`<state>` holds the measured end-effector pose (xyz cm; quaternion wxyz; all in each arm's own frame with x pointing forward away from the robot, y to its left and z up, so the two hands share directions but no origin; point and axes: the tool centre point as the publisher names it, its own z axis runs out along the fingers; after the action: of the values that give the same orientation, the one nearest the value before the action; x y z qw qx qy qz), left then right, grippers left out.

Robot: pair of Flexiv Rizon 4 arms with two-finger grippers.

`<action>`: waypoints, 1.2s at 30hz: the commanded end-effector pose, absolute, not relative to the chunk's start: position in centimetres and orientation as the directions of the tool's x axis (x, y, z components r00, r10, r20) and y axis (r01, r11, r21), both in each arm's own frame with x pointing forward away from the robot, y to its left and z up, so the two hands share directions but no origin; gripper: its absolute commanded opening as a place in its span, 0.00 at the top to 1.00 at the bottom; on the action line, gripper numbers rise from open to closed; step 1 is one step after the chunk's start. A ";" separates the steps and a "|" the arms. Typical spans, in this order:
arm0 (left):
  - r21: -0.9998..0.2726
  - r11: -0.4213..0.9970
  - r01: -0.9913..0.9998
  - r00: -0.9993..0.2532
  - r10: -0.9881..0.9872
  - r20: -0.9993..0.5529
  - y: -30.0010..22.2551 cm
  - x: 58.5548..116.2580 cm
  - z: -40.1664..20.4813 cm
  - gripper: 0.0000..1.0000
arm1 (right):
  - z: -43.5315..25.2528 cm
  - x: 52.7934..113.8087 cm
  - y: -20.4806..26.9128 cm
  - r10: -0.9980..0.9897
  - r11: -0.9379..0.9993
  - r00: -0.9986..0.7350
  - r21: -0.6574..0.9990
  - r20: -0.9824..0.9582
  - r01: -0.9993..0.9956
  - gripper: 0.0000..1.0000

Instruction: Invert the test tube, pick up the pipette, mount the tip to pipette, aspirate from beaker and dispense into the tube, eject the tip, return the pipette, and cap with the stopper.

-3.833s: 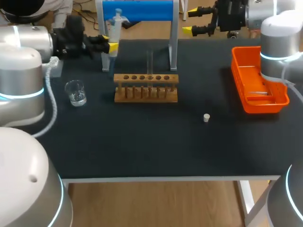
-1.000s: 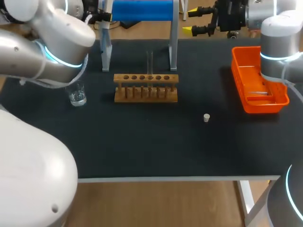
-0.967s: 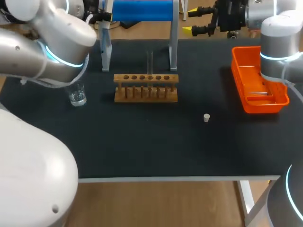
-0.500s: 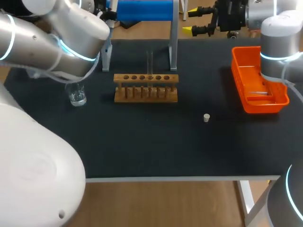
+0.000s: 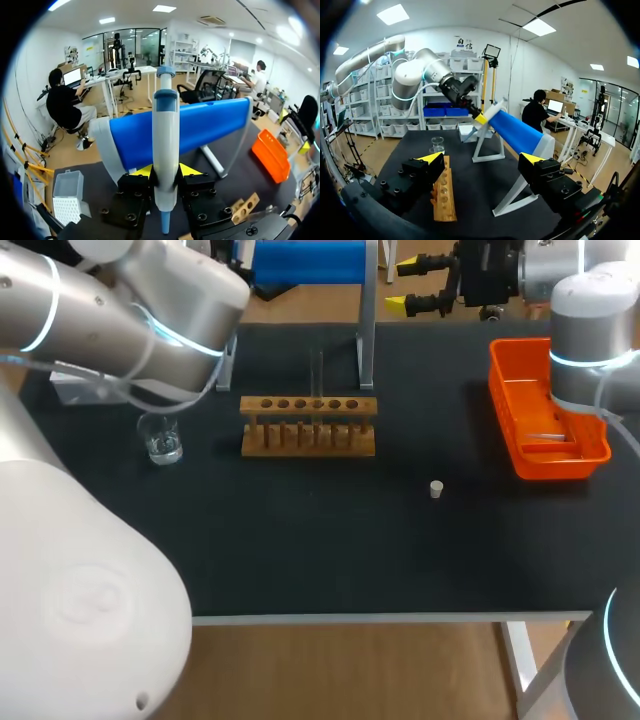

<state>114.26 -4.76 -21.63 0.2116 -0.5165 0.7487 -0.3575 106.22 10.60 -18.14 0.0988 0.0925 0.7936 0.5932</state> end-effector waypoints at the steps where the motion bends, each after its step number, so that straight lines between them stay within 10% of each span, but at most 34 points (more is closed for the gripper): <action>1: -0.726 0.221 -0.651 -0.372 -0.927 0.051 -4.9 114.4 -21.6 1.00 | -18.1 106.3 10.5 0.260 0.283 -0.965 0.959 -0.045 0.032 0.00; 11: -0.711 0.224 -0.666 -0.372 -0.926 0.056 -5.1 114.4 -22.3 1.00 | -18.1 106.3 10.5 0.260 0.283 -0.965 0.959 -0.045 0.032 0.00; 12: -0.708 0.227 -0.669 -0.374 -0.926 0.057 -5.2 114.4 -22.4 0.91 | -18.1 106.3 10.5 0.260 0.283 -0.965 0.959 -0.045 0.032 0.00; 15: -0.703 0.229 -0.674 -0.376 -0.925 0.059 -5.3 114.4 -22.6 0.04 | -18.1 106.3 10.5 0.260 0.283 -0.965 0.959 -0.045 0.032 0.00; 16: -0.702 0.229 -0.675 -0.377 -0.924 0.060 -5.4 114.4 -22.7 0.00 | -18.1 106.3 10.5 0.260 0.283 -0.965 0.959 -0.045 0.032 0.00; 36: -0.722 0.241 -0.649 -0.412 -0.909 0.066 -6.6 113.3 -21.3 0.00 | -18.1 106.3 10.5 0.260 0.283 -0.965 0.959 -0.045 0.032 0.00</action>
<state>113.97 -6.67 -22.12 0.1904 -0.5090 0.7629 -0.3502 106.22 10.60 -18.14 0.0988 0.0925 0.7936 0.5932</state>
